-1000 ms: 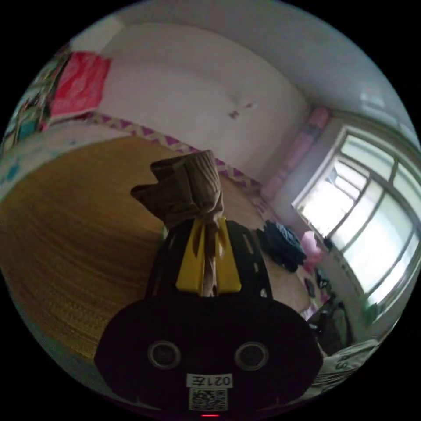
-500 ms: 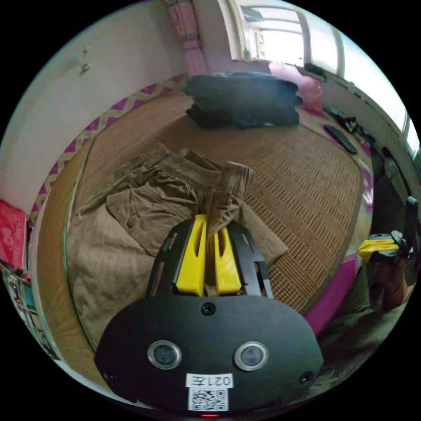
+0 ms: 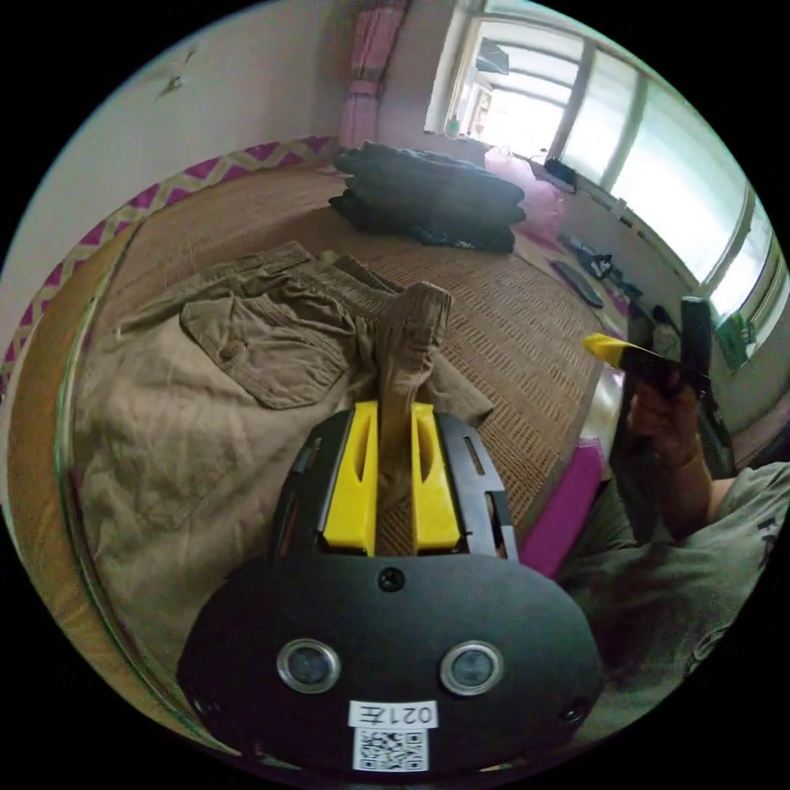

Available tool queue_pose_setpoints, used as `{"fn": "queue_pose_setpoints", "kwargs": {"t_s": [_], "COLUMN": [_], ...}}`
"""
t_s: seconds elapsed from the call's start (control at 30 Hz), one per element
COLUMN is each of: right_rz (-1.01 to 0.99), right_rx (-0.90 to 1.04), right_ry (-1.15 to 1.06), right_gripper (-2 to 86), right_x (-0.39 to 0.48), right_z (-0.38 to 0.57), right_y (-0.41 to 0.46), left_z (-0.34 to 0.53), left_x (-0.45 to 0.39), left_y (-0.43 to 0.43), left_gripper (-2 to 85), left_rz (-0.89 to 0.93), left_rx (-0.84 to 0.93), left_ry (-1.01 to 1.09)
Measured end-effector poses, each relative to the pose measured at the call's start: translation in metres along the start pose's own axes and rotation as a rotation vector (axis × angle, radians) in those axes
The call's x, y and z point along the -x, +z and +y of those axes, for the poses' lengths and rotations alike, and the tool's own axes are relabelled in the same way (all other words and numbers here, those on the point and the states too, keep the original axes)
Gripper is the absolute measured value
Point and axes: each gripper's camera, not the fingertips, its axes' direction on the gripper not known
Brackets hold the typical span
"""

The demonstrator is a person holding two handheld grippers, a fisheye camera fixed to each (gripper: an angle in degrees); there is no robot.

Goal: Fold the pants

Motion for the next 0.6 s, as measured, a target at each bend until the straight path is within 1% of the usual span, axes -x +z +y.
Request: {"fn": "queue_pose_setpoints", "kwargs": {"t_s": [0.03,0.07,0.1,0.17,0.23,0.27,0.3,0.33,0.37,0.4,0.43,0.53,0.6], "right_rz": [-0.025,-0.034,-0.034,0.024,0.139,0.163,0.213,0.212,0.205,0.192,0.142,0.043,0.08], "right_rx": [0.014,0.022,0.051,0.099,0.141,0.159,0.23,0.322,0.351,0.324,0.28,0.159,0.193], "right_ry": [-0.033,-0.059,-0.107,-0.181,-0.221,-0.218,-0.2,-0.163,-0.139,-0.121,-0.115,-0.108,-0.091], "right_gripper": [7.6,7.8,8.2,8.7,8.7,8.6,7.8,6.5,5.5,3.5,1.5,-0.4,-0.5], "right_x": [0.003,0.005,0.011,0.021,0.026,0.024,0.017,0.008,0.004,0.002,0.006,0.016,0.012], "right_z": [-0.02,-0.029,-0.048,-0.073,-0.101,-0.107,-0.117,-0.123,-0.125,-0.129,-0.132,-0.126,-0.114], "right_y": [0.014,0.022,0.041,0.073,0.113,0.124,0.148,0.169,0.175,0.171,0.158,0.121,0.128], "left_z": [0.007,0.011,0.019,0.028,0.039,0.042,0.048,0.053,0.056,0.062,0.069,0.08,0.086], "left_x": [0.007,0.01,0.017,0.032,0.061,0.071,0.091,0.113,0.123,0.142,0.154,0.176,0.195], "left_y": [-0.018,-0.027,-0.045,-0.067,-0.083,-0.084,-0.082,-0.075,-0.07,-0.062,-0.063,-0.076,-0.07], "left_gripper": [3.5,2.5,0.6,0.1,1.3,1.8,2.4,2.8,2.2,1.1,0.3,-0.7,-0.8], "left_rz": [0.023,0.022,-0.01,-0.107,-0.235,-0.256,-0.279,-0.279,-0.259,-0.222,-0.213,-0.196,-0.155], "left_rx": [-0.08,-0.117,-0.177,-0.21,-0.186,-0.174,-0.136,-0.065,-0.028,0.035,0.046,-0.01,0.001], "left_ry": [-0.013,-0.019,-0.028,-0.056,-0.105,-0.124,-0.171,-0.214,-0.221,-0.248,-0.26,-0.248,-0.262]}}
